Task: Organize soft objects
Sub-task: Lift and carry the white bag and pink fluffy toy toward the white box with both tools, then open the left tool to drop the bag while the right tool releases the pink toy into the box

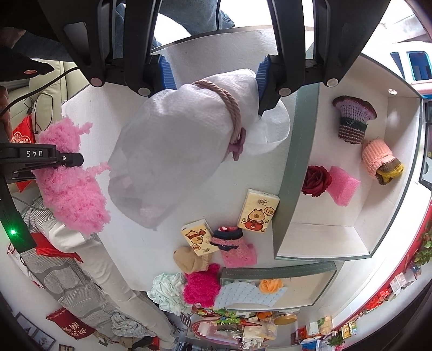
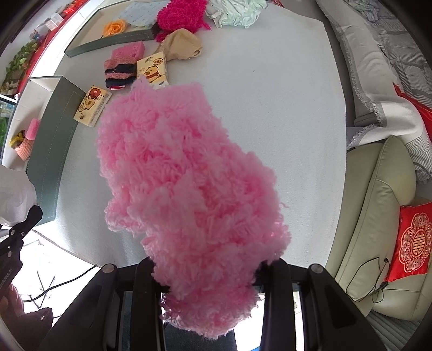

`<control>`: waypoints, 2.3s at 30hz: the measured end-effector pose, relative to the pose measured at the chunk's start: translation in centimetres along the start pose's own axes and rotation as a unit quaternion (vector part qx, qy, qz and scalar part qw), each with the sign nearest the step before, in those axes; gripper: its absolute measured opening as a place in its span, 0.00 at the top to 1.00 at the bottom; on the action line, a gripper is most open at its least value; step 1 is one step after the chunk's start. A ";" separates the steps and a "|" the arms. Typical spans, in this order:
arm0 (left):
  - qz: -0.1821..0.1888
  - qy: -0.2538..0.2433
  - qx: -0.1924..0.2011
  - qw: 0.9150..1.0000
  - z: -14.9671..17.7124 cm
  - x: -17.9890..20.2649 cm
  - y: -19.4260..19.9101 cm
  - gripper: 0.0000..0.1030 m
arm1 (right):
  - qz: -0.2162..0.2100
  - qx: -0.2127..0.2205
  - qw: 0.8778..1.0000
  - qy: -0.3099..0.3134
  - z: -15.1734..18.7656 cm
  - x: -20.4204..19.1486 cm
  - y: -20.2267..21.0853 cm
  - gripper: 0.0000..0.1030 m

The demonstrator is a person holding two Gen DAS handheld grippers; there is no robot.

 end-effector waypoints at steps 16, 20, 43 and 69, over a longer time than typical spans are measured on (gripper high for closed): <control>-0.021 0.091 0.039 0.995 1.0 -5.3 2.6 0.51 | -0.003 0.019 0.998 0.057 -3.1 -5.0 2.2 0.65; -0.024 0.108 0.043 0.993 1.5 -6.5 2.9 0.51 | -0.004 0.021 0.997 0.072 -3.5 -6.6 2.4 0.65; -0.052 0.184 0.062 0.980 3.3 -11.3 5.4 0.51 | -0.019 0.042 0.987 0.154 -5.0 -13.9 4.7 0.65; -0.089 0.339 0.002 0.937 3.4 -21.1 0.4 0.51 | -0.047 0.033 0.960 0.274 -14.4 -32.1 4.2 0.60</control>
Point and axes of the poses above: each gripper's, at about its wrist camera, not at the fingertips, and y roughly against the way its jaws point, x to its right, z to its underside, the point moved 5 cm from there along -y, roughly the way its jaws point, and after that the axes turned 11 degrees about -x, right-handed, at the moved point
